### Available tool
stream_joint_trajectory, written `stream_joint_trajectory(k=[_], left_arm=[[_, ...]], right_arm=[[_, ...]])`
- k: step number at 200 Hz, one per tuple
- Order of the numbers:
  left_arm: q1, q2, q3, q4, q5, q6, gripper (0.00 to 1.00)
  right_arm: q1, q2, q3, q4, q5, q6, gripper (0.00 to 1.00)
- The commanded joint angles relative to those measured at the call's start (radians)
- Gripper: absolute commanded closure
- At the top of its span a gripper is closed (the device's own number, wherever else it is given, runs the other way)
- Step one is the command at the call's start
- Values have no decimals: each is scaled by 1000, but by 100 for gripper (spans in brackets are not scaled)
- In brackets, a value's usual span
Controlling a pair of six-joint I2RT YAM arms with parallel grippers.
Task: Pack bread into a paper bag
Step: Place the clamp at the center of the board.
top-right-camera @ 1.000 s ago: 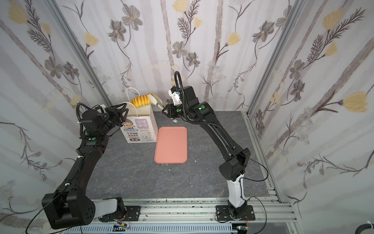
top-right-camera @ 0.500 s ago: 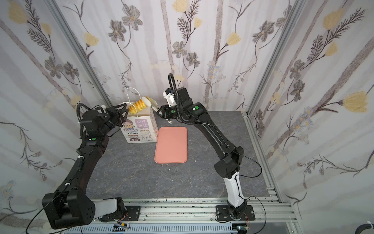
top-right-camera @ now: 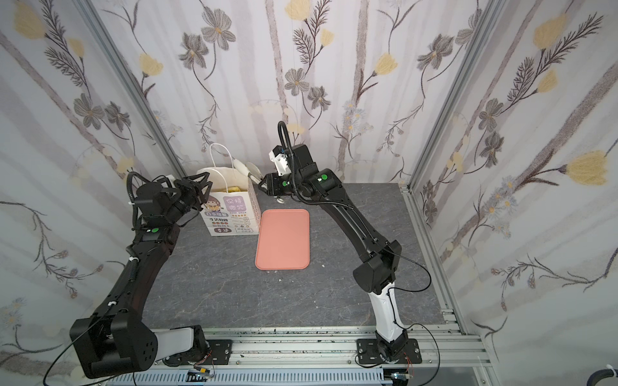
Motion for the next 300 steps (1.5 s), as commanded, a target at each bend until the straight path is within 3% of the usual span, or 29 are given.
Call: stream_joint_trajectory(k=[1, 80, 120, 154, 217, 258, 300], left_arm=[[2, -3, -1, 32, 5, -5, 60], [3, -5, -5, 1, -6, 32, 60], [2, -47, 1, -59, -18, 83, 60], [2, -70, 12, -143, -36, 152, 60], [2, -121, 20, -309, -95, 318, 56], [2, -161, 14, -470, -186, 475, 56], [3, -165, 27, -558, -223, 568, 55]], right_arm=[[-1, 0, 7, 33, -13, -18, 55], [-42, -38, -10, -63, 20, -81, 55], [-74, -112, -131, -45, 45, -104, 55], [-115, -221, -318, -13, 97, -132, 56], [-222, -495, -793, 59, 343, -232, 56], [-246, -567, -1058, 150, 352, -204, 57], [-246, -531, -1175, 230, 324, -164, 57]])
